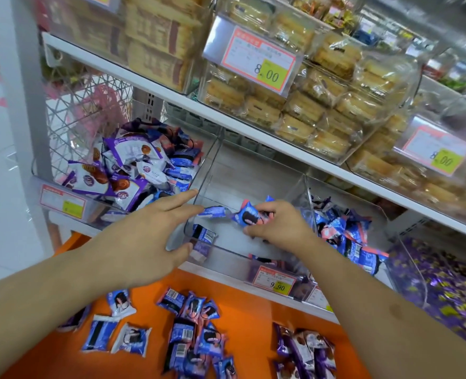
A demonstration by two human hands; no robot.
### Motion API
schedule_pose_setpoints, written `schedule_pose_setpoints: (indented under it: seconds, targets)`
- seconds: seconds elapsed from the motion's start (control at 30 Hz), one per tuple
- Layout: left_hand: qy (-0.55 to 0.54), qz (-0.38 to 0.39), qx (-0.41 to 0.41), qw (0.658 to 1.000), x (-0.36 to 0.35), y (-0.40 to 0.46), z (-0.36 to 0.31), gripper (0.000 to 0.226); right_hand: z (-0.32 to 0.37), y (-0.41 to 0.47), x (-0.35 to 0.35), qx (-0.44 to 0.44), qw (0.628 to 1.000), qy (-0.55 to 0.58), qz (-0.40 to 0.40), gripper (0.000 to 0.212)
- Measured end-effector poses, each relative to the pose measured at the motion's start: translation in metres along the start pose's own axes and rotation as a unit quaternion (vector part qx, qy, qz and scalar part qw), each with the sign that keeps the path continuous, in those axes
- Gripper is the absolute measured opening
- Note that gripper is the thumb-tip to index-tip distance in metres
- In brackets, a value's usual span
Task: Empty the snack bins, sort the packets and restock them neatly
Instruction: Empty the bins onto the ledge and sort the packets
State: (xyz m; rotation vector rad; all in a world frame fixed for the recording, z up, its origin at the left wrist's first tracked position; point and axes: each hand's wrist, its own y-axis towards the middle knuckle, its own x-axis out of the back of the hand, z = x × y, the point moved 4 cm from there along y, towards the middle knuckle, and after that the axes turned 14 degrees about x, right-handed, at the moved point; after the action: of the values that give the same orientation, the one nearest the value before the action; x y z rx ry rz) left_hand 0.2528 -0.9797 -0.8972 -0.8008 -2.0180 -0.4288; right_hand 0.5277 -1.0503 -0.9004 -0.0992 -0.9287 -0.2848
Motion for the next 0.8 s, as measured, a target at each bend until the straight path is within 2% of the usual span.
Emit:
schedule_pose_setpoints:
  seconds: [0.1, 0.17, 0.23, 0.33, 0.43, 0.53, 0.6, 0.7, 0.8]
  targets:
    - [-0.003, -0.062, -0.025, 0.998, 0.010, -0.006, -0.014, 0.063, 0.033, -0.029, 0.026, 0.032, 0.996, 0.069, -0.047, 0.036]
    - [-0.054, -0.069, -0.037, 0.995, 0.015, -0.013, -0.031, 0.058, 0.059, -0.059, 0.036, 0.060, 0.996, 0.040, -0.047, 0.043]
    - [-0.163, -0.013, -0.011, 0.987, 0.013, -0.023, -0.050, 0.058, 0.080, -0.091, 0.038, 0.084, 0.995, 0.037, -0.037, 0.047]
    - [-0.333, 0.107, 0.031, 0.936, -0.002, -0.040, -0.079, 0.050, 0.102, -0.135, 0.031, 0.114, 0.990, 0.077, -0.037, 0.053]
    - [-0.401, 0.110, 0.042, 0.908, -0.010, -0.050, -0.097, 0.027, 0.100, -0.166, 0.029, 0.092, 0.989, 0.103, -0.050, 0.063]
    - [-0.430, 0.104, 0.067, 0.894, -0.007, -0.059, -0.101, 0.017, 0.084, -0.194, 0.038, 0.047, 0.983, 0.167, -0.063, 0.064]
    - [-0.461, 0.074, 0.115, 0.877, -0.009, -0.063, -0.097, 0.017, 0.072, -0.209, 0.045, 0.016, 0.959, 0.269, -0.087, 0.061]
    - [-0.471, 0.043, 0.166, 0.865, -0.016, -0.073, -0.091, 0.016, 0.062, -0.219, 0.046, -0.008, 0.895, 0.434, -0.104, 0.055]
    - [-0.466, 0.067, 0.188, 0.862, -0.031, -0.084, -0.096, 0.024, 0.059, -0.222, 0.041, -0.013, 0.870, 0.483, -0.101, 0.054]
